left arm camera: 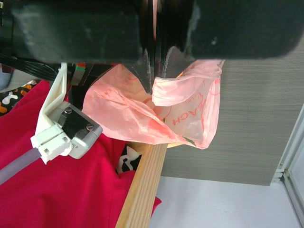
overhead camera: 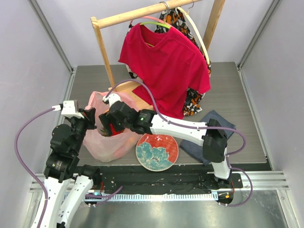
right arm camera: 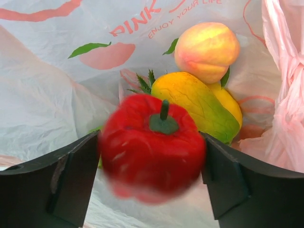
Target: Place the fruits into the plastic bag
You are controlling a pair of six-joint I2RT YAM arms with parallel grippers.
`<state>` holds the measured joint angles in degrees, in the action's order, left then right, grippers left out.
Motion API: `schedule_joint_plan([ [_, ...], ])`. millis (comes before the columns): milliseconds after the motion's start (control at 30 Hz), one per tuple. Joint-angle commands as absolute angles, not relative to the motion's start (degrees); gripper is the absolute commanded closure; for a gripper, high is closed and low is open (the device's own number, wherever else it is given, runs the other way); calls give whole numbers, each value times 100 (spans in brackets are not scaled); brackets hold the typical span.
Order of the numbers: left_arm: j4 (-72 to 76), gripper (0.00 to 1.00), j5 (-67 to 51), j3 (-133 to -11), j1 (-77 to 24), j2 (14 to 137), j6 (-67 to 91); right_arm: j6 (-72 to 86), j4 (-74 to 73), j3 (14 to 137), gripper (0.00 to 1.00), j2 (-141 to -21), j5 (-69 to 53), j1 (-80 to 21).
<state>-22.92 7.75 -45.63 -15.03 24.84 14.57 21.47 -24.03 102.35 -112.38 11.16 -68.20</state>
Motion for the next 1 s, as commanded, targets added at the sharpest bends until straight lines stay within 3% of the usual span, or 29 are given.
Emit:
schedule_joint_plan([
  [0,-2013,100,852,-4562,-1503,2478,1441,1969,-2198,10345,8,-10969,1037,-6864],
  [200,-2021,100,844,-4553,-1503,2479,1433,1925,-1785,9941,5,-10609,765,-6873],
  [400,-2013,100,879,-4553,-1503,2470,1441,1539,-827,9098,13,-9722,70,-6873],
  [633,-2004,100,879,-4553,-1503,2479,1441,1055,-36,7990,12,-8465,-422,-6864],
  [967,-2021,100,905,-4561,-1503,2522,1441,317,-685,8129,11,-8665,1949,-6847],
])
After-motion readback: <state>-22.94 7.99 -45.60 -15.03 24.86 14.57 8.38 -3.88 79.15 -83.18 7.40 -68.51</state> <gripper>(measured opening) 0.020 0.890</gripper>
